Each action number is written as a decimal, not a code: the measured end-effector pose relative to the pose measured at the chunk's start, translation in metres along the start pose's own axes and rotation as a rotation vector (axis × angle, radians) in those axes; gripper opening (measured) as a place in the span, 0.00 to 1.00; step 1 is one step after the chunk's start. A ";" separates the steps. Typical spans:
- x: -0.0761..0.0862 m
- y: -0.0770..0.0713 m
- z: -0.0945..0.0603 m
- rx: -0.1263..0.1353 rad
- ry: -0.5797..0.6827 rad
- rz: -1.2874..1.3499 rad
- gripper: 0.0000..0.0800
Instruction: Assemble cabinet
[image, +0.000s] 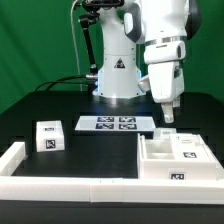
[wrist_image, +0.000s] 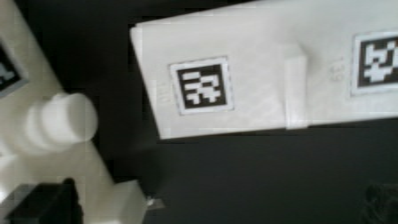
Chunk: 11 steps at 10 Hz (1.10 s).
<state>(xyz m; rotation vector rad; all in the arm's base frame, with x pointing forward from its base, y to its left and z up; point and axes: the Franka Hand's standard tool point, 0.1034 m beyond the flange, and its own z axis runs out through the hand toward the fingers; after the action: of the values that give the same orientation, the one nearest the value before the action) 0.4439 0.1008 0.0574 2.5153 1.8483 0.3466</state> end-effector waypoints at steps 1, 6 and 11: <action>0.000 -0.003 0.003 0.007 0.000 0.000 1.00; -0.011 -0.018 0.025 0.047 0.002 -0.033 1.00; -0.017 -0.024 0.037 0.073 -0.002 -0.019 1.00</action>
Offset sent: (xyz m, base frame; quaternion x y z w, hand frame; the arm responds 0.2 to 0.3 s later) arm -0.0071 -0.0004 -0.0195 -0.0045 0.0166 -0.0779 0.9968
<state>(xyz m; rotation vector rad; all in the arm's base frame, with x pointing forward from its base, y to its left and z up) 0.4232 0.0969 0.0153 2.5415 1.9169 0.2817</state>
